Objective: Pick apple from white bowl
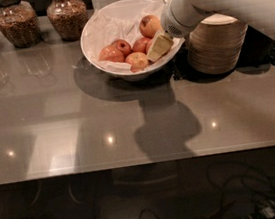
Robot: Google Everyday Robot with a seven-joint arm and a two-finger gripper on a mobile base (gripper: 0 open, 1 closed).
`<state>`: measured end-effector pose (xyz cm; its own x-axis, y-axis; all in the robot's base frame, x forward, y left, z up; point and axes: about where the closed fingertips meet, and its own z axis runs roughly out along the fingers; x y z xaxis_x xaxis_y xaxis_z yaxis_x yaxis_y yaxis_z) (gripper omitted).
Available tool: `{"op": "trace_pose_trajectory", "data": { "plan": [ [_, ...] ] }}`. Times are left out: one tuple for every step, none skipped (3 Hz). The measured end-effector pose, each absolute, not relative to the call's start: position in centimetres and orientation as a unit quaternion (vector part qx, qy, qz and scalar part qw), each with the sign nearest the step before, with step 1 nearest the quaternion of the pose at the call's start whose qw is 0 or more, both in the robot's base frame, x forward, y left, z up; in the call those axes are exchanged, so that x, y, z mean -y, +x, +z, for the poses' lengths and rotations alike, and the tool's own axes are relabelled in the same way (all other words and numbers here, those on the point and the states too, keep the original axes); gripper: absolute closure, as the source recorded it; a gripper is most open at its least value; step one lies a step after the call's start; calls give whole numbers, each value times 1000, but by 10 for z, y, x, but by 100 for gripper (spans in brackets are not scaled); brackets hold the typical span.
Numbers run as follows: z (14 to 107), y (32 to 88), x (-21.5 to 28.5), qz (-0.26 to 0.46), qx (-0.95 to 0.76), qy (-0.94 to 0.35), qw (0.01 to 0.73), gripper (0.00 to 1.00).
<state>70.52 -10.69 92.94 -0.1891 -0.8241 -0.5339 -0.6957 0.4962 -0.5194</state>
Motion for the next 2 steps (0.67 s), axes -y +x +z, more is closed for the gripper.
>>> {"op": "trace_pose_trajectory", "data": {
  "plan": [
    [913,704,113,-78,-777,-498,376,15],
    [898,697,119,-74,-787,-504,349,18]
  ]
}}
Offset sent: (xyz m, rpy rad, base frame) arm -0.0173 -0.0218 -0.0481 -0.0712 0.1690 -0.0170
